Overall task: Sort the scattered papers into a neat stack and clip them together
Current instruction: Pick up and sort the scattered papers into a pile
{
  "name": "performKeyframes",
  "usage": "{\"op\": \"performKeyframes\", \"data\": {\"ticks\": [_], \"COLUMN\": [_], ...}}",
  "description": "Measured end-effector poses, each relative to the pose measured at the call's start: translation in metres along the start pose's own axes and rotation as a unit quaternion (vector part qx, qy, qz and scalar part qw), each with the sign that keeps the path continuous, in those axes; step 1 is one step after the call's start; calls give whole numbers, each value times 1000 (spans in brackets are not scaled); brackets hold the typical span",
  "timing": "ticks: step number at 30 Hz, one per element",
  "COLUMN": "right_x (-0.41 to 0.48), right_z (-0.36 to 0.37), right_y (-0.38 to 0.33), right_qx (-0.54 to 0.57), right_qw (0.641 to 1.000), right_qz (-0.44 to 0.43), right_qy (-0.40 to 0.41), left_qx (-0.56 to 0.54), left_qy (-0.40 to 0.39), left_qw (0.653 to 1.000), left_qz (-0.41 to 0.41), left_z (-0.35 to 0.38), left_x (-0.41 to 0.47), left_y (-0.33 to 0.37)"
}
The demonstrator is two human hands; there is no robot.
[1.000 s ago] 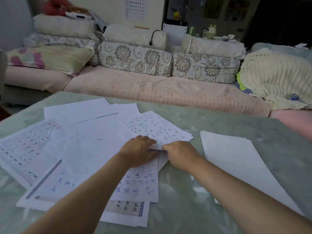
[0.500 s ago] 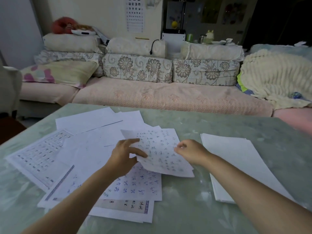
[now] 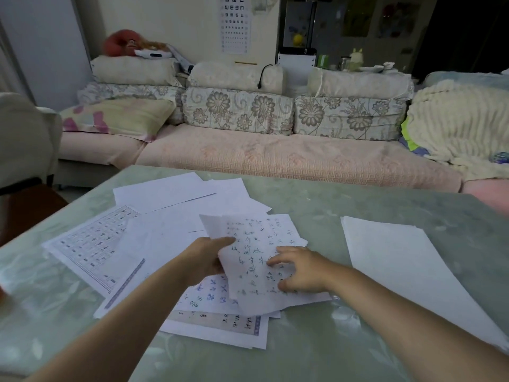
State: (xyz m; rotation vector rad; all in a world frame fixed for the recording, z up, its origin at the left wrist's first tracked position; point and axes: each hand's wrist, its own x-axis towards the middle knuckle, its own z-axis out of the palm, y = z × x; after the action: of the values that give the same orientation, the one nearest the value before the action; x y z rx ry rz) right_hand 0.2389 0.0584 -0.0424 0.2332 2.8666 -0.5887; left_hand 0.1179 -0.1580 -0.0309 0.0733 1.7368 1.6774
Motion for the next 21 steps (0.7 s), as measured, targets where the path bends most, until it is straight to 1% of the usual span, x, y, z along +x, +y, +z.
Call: {"op": "performKeyframes", "data": {"ticks": [2,4,6,8,9,11,13,14,15,16,18,20,21], "right_x": [-1,2,5,10,12,15,18,21,22,23,25,24,24], "right_z": [3,3,0,-4,-6,-10,-12,-13,-14,-15,-16,-15,-13], "right_y": [-3,-3,-1,6,8,9,7,6,4,2,-4,-8,-8], "right_qx": [20,53,82,103,125,211,329,379,406,407,379,359,355], "right_qw": [999,997,990,976,968,946,915,897,887,887,899,906,907], "right_qz": [-25,-33,-13,41,80,146,152,140,129,122,123,139,150], "right_qy": [9,40,111,185,203,197,179,176,178,182,180,174,173], "left_qx": [71,122,136,125,110,56,0,-10,-10,-4,29,99,146], "left_qy": [35,82,108,118,115,90,49,30,13,-1,-27,-50,-46], "left_qw": [997,988,983,981,982,989,992,993,993,994,995,990,983], "left_qz": [12,37,64,89,97,108,114,115,114,110,95,90,98], "left_z": [-2,-3,-5,-12,-17,-24,-27,-28,-28,-28,-28,-28,-28], "left_x": [9,15,17,19,19,17,10,8,6,5,2,2,2], "left_y": [-5,-8,-6,-3,-2,1,3,3,3,3,1,0,0]}}
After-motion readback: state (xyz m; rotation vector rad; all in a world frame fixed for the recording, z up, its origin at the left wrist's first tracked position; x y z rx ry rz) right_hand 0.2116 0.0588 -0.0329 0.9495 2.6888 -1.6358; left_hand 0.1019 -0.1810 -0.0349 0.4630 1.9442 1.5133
